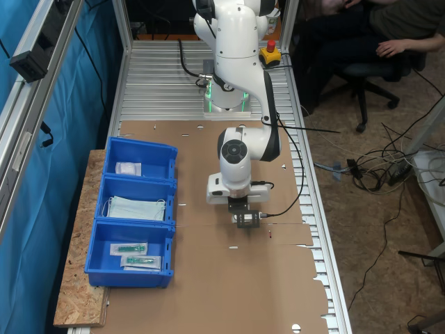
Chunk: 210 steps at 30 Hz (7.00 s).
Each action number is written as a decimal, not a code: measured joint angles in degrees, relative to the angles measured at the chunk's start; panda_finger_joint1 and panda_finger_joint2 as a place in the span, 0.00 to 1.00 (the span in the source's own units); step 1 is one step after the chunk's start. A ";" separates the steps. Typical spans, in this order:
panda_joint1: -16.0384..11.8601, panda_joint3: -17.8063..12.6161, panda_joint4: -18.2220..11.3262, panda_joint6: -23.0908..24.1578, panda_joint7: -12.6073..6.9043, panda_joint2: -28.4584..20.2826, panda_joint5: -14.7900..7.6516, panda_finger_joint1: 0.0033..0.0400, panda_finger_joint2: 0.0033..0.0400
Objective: Pick and place sorting task of medical equipment.
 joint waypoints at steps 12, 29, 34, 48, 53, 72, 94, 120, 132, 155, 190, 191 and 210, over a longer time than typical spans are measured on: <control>0.00 0.01 0.00 0.17 0.00 -0.32 0.00 0.05 0.05; 0.00 -0.43 -0.23 0.17 0.00 -6.10 0.00 0.05 0.05; 0.00 -1.35 -0.42 0.17 0.00 -9.08 0.00 0.05 0.05; -0.01 -6.15 -2.33 -2.12 0.00 -17.30 -0.01 0.05 0.05; -0.01 -8.50 -3.50 -4.40 0.00 -19.92 -0.25 0.05 0.05; -0.05 -18.73 -8.68 -10.83 0.00 -25.76 -2.67 0.05 0.05; -0.07 -30.22 -9.91 -12.75 0.00 -26.16 -3.19 0.05 0.05; -0.09 -34.31 -9.91 -12.90 0.00 -26.17 -3.20 0.05 0.05; -0.09 -34.55 -9.91 -12.90 0.00 -26.18 -3.20 0.05 0.05; -0.06 -34.55 -9.91 -12.91 0.00 -26.18 -3.20 0.82 0.82; 9.39 -26.01 -7.44 -12.91 0.00 -30.56 -3.20 1.00 1.00; 9.73 -25.55 -7.35 -12.91 0.00 -30.63 -3.20 1.00 1.00; 13.91 -18.80 -6.48 -14.63 0.00 -30.81 -3.20 1.00 1.00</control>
